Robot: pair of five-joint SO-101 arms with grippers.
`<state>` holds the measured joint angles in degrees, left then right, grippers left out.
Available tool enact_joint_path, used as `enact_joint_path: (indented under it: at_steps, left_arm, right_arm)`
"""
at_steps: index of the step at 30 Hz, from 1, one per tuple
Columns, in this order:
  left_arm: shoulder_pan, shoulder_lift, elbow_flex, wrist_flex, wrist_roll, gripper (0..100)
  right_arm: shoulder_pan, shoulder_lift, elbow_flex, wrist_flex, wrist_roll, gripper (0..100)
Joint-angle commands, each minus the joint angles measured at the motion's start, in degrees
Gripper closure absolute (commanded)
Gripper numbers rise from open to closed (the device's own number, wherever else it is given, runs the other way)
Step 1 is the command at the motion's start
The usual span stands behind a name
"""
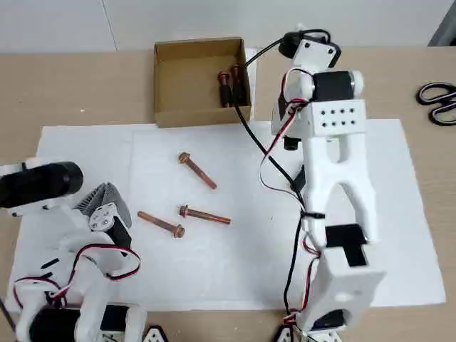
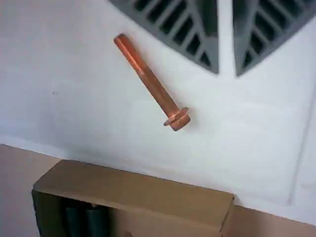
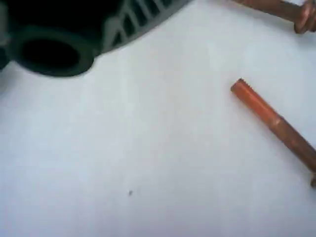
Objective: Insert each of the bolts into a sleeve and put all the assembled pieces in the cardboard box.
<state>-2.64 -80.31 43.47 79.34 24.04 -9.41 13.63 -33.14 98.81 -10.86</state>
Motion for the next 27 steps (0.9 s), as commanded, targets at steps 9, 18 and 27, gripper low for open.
enact_joint_path:
  at_steps: [9, 18, 27]
  left_arm:
    - [0.26, 26.02, -32.57, 7.3, 6.15, 99]
    - [0.26, 46.33, -51.82, 21.19, 10.02, 99]
    - [0.26, 58.02, -52.0, 21.01, 12.48, 99]
  right_arm:
    - [2.33, -20.97, 24.0, 0.92, 2.29, 99.7]
    - [8.22, -31.96, 40.88, 0.84, 5.98, 99.7]
    - [13.93, -37.23, 50.37, 0.75, 8.0, 99.7]
